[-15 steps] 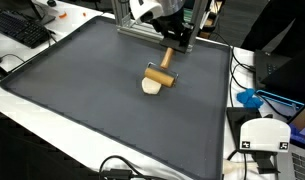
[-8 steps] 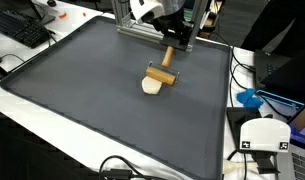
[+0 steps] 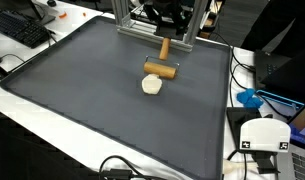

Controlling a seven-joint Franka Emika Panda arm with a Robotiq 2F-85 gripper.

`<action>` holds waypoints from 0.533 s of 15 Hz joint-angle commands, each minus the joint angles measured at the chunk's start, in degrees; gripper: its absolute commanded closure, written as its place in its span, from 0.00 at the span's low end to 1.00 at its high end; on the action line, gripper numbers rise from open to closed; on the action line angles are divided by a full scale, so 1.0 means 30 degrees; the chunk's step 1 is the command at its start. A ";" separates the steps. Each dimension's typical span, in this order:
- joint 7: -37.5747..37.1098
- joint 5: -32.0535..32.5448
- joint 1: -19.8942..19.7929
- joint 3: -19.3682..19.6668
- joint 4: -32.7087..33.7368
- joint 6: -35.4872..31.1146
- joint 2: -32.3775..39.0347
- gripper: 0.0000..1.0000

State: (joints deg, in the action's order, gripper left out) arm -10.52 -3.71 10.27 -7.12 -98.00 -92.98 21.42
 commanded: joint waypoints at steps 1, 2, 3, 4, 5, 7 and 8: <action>0.1323 0.0756 -0.0006 -0.0015 0.1102 0.2027 -0.0634 0.65; 0.1649 0.0831 -0.0021 -0.0046 0.1436 0.2647 -0.0750 0.65; 0.1933 0.0637 -0.0077 -0.0089 0.1715 0.3318 -0.0893 0.65; 0.2235 0.0555 -0.0093 -0.0131 0.1998 0.4232 -0.1037 0.65; 0.2491 0.0610 -0.0076 -0.0146 0.2288 0.5042 -0.1174 0.65; 0.2926 0.0698 -0.0070 -0.0165 0.2744 0.6627 -0.1553 0.65; 0.3049 0.0776 -0.0068 -0.0151 0.2960 0.7355 -0.1709 0.65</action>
State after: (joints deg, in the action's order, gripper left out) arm -3.08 -2.10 10.27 -7.31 -90.57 -76.89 18.36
